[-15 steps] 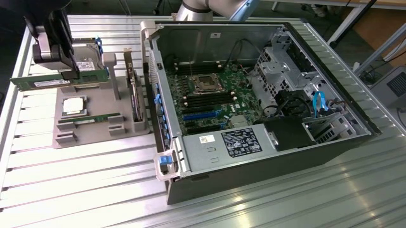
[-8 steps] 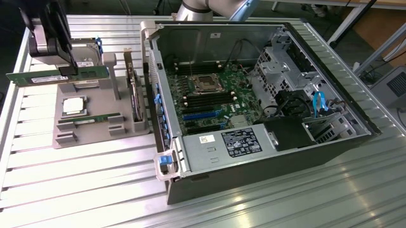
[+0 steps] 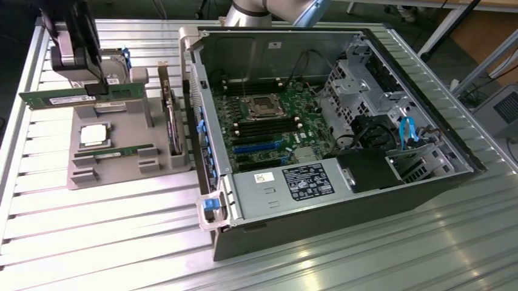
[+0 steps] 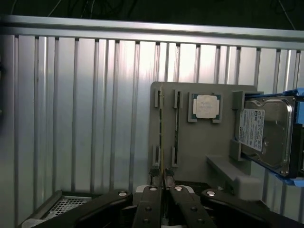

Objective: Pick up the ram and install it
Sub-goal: 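Pick up the ram and move it above insertion slot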

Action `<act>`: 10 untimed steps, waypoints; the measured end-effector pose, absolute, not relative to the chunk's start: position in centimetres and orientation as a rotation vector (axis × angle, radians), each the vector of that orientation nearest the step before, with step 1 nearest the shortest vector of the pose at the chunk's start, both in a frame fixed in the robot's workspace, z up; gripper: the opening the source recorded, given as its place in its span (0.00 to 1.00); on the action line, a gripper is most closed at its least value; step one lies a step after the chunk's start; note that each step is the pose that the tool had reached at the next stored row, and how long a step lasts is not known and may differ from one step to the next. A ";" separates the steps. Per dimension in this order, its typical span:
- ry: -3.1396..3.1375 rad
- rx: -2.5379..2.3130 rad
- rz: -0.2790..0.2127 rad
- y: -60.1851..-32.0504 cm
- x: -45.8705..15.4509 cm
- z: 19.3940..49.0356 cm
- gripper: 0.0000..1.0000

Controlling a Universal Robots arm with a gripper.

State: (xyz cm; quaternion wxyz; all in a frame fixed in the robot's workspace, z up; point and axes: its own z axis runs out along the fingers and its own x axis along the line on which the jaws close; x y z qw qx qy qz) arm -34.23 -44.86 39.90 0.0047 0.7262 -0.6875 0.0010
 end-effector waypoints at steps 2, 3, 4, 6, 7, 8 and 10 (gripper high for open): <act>-2.152 2.274 0.002 -44.9 -33.9 39.9 0.12; -2.152 2.273 0.001 -44.9 -33.7 39.9 0.12; -2.152 2.273 0.000 -44.9 -33.5 39.9 0.12; -2.151 2.272 -0.001 -44.9 -33.1 39.9 0.12; -2.151 2.272 -0.002 -44.9 -33.0 39.9 0.12; -2.150 2.271 -0.003 -44.9 -32.7 39.9 0.12; -2.150 2.271 -0.004 -44.9 -32.4 39.9 0.12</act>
